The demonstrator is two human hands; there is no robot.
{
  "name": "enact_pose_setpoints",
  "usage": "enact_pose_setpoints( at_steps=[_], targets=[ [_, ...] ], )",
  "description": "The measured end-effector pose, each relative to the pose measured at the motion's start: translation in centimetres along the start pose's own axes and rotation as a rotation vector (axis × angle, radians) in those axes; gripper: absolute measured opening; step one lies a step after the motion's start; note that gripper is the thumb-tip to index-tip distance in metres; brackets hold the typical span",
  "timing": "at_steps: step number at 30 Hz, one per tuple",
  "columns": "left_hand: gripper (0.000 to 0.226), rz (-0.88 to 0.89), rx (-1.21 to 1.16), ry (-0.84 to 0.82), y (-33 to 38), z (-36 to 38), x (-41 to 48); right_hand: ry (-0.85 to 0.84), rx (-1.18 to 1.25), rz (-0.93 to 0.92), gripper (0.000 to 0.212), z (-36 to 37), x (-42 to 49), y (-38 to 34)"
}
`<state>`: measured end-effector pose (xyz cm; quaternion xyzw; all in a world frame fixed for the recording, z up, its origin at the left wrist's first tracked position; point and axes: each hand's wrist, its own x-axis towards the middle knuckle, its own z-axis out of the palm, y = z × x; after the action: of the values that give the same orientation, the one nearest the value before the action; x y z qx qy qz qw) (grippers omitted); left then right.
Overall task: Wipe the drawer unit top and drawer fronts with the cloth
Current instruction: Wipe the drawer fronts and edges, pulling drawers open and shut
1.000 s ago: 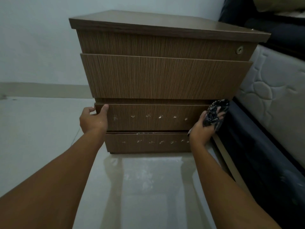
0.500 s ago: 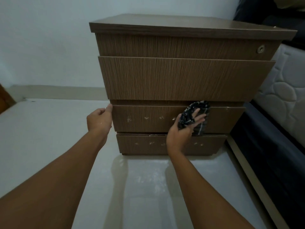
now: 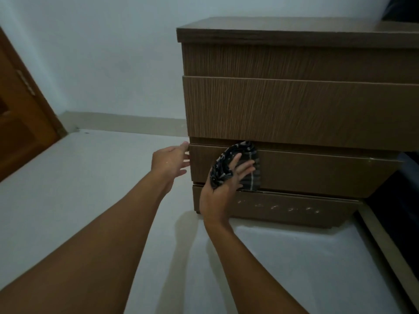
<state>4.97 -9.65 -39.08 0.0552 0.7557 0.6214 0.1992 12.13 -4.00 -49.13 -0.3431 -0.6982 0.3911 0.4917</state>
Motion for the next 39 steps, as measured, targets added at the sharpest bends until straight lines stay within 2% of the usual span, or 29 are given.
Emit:
enact_pose_setpoints(
  at_steps=[4,7,12,18,20,22,23,24,29,31,34,39],
  targets=[
    [0.023,-0.057,0.058,-0.077,0.0,-0.5,0.2,-0.131,-0.002,-0.057,0.093,1.9,-1.9,-0.4],
    [0.034,-0.044,0.067,-0.097,0.0,-0.8,0.7,-0.231,0.008,-0.084,0.098,2.8,-3.1,-0.7],
    [0.066,-0.049,0.145,-0.095,-0.1,-1.3,1.6,-0.358,0.017,-0.146,0.091,3.4,-4.0,-0.9],
    [0.079,-0.151,0.155,-0.151,0.5,-1.7,2.0,-0.616,0.094,-0.135,0.078,2.1,-3.9,-1.3],
    [0.067,-0.155,0.184,-0.155,0.6,-1.7,1.8,-0.728,0.185,-0.03,0.071,1.1,-3.9,-2.4],
    [0.05,-0.134,0.22,-0.157,0.6,-1.6,1.7,-0.791,0.392,0.247,0.04,-0.1,-3.4,-3.6],
    [0.046,-0.111,0.221,-0.153,0.5,-1.5,1.6,-0.812,0.38,0.355,0.025,-0.8,-3.0,-4.1],
    [0.046,-0.086,0.217,-0.152,0.5,-1.4,1.3,-0.824,0.289,0.38,0.017,-1.5,-2.6,-4.1],
    [0.045,0.015,0.251,-0.006,-1.5,-1.3,1.0,-0.717,0.292,0.47,0.018,-5.6,-1.4,-2.3],
    [0.05,-0.038,0.333,0.036,-3.7,-1.2,0.8,-0.672,0.276,0.508,0.014,-7.4,-0.9,-1.7],
    [0.051,-0.148,0.494,0.012,-7.4,-0.4,-0.1,-0.551,0.29,0.621,0.012,-9.8,-0.3,-0.6],
    [0.051,-0.079,0.36,-0.005,-9.1,3.5,-1.4,-0.325,0.396,0.797,0.009,-13.3,0.7,0.8]
  ],
)
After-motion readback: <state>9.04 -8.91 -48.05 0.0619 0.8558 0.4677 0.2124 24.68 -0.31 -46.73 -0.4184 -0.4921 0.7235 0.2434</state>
